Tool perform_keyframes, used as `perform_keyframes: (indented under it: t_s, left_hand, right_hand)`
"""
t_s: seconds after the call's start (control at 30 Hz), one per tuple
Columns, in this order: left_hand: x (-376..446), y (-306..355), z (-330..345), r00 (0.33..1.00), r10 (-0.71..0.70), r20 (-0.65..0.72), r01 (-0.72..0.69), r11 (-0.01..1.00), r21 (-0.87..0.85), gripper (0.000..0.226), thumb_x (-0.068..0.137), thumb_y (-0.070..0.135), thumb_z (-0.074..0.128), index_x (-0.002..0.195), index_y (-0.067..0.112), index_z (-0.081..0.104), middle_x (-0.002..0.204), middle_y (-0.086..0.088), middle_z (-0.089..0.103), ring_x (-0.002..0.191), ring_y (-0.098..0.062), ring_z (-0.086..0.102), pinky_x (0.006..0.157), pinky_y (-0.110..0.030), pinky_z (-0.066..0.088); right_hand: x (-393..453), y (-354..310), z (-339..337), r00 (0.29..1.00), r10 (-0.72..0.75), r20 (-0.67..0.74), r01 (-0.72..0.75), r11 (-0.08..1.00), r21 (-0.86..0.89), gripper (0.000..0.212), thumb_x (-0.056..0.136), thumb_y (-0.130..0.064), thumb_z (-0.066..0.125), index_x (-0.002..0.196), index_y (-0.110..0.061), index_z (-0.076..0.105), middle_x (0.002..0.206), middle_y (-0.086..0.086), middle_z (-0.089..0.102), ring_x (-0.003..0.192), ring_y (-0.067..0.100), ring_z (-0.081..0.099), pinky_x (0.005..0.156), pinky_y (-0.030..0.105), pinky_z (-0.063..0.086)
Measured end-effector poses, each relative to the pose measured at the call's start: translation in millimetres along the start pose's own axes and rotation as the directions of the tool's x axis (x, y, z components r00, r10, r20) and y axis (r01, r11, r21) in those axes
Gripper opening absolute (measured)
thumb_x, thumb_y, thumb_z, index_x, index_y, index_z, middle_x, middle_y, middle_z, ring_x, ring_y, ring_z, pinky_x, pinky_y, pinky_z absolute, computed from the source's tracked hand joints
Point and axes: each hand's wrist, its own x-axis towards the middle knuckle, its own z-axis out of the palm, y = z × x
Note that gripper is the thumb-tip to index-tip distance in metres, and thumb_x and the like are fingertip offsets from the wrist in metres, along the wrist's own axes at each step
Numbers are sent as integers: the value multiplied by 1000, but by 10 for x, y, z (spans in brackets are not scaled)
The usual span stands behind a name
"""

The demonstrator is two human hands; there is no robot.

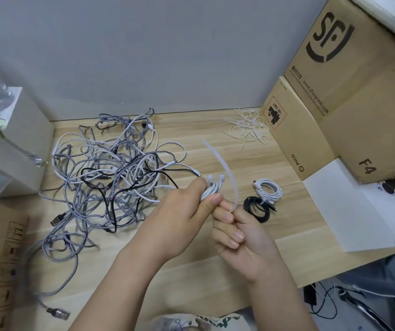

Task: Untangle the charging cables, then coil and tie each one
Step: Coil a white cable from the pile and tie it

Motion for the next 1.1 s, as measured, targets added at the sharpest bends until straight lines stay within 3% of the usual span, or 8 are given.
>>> perform_keyframes:
  t_s: [0.13,0.33,0.43,0.53,0.67,0.73,0.9,1.1]
  left_hand:
    - [-11,23,-36,998,49,-33,-50,998,-24,31,92,57,33,72,35,36,54,9,44,52,-11,37,50,-23,24]
    - [-27,18,-47,996,76,-37,-76,997,-1,25,89,51,37,68,37,39,54,12,45,51,-9,38,49,-21,25]
    - [-34,42,-54,996,88,-17,-88,996,-4,22,89,51,37,67,47,39,53,12,43,51,-11,36,48,-21,23]
    - [-39,45,-65,994,109,-23,-109,994,-17,25,89,57,38,66,47,38,53,9,41,51,-13,34,48,-22,22]
    - [-39,21,-65,993,120,-11,-120,992,28,31,83,66,29,65,41,34,53,4,36,53,-17,32,49,-28,20]
    - [-46,6,-61,993,116,3,-117,992,48,33,83,66,28,65,40,33,55,3,36,54,-18,32,49,-32,22]
    - [-37,-45,-34,995,100,11,-100,993,57,33,82,66,28,67,38,36,56,4,41,54,-19,35,50,-34,26]
    - [-22,-61,20,998,-22,-57,12,988,-157,54,83,61,41,70,10,43,56,-8,35,54,-15,34,53,-31,29]
  right_hand:
    - [-41,-9,6,1000,19,-10,-19,1000,-10,39,39,0,92,64,-4,63,46,0,42,23,6,35,24,18,30]
    - [-103,-27,55,950,-268,-161,145,833,-534,20,66,-12,70,76,-11,52,54,-1,43,34,7,33,35,18,27]
    - [-119,-21,40,891,-426,-156,208,689,-695,9,82,-11,65,76,-8,58,60,5,43,41,9,35,43,19,30]
    - [-117,-26,52,820,-557,-130,262,568,-780,29,86,-31,60,71,-6,56,60,-1,51,49,9,36,51,22,29]
    - [-109,-1,65,646,-751,136,330,114,-937,48,84,-53,45,61,-15,62,59,-12,49,58,4,45,59,15,34]
    - [-108,-10,102,632,-750,194,361,63,-930,42,84,-52,47,60,-22,64,64,-7,58,65,4,52,63,13,37]
    - [-181,-37,287,751,-644,142,493,405,-770,26,80,-34,68,59,-21,61,59,-4,57,62,10,52,65,17,44]
    - [-293,-36,418,854,-518,45,497,788,-362,35,86,-31,45,55,-17,45,43,-7,23,37,8,21,42,20,28]
